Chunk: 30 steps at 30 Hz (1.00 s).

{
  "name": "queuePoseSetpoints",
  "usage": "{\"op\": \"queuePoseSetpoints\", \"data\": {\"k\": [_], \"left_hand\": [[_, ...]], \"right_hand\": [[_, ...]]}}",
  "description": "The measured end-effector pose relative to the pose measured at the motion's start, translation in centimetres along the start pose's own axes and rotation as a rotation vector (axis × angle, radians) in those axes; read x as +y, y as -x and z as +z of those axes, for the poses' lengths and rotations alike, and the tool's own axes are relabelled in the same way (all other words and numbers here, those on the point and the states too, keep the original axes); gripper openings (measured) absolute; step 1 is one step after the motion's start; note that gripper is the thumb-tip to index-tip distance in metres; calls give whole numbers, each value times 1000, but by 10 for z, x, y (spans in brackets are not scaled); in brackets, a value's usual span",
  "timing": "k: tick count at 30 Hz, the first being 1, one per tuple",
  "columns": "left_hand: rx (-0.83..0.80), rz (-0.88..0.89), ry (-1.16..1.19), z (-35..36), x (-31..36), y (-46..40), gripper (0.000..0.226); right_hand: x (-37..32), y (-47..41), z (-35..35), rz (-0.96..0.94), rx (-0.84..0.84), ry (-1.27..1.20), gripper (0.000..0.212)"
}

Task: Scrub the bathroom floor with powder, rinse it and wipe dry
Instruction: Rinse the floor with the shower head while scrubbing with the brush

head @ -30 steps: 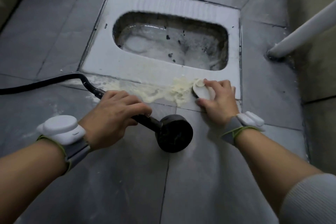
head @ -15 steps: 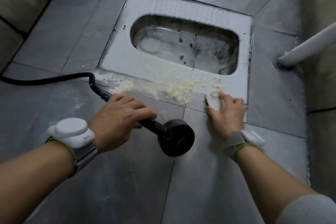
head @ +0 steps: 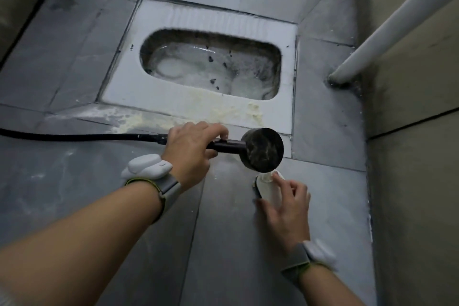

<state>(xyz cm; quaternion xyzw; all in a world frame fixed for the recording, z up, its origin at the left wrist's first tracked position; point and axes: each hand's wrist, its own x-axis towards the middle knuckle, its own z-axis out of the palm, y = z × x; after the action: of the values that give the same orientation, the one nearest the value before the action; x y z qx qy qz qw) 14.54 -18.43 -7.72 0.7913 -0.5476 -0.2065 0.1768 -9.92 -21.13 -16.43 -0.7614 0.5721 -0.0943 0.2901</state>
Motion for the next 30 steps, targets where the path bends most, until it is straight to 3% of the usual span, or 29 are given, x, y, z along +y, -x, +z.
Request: {"op": "queuePoseSetpoints", "data": {"k": [3, 5, 13, 20, 24, 30], "left_hand": [[71, -57, 103, -2, 16, -1, 31], [35, -34, 139, -2, 28, -4, 31], [48, 13, -201, 5, 21, -24, 37], [-84, 123, -120, 11, 23, -55, 31], [35, 55, -162, 12, 15, -63, 34], [-57, 108, -147, -9, -17, -42, 28]], "right_hand": [[-1, 3, -1, 10, -20, -7, 63], [0, 5, -5, 7, -47, 6, 62], [2, 4, -4, 18, -23, 3, 62], [-5, 11, 6, 73, 24, -2, 62], [-9, 13, 6, 102, 33, -8, 60], [-15, 14, 6, 137, 33, -3, 61]]}}
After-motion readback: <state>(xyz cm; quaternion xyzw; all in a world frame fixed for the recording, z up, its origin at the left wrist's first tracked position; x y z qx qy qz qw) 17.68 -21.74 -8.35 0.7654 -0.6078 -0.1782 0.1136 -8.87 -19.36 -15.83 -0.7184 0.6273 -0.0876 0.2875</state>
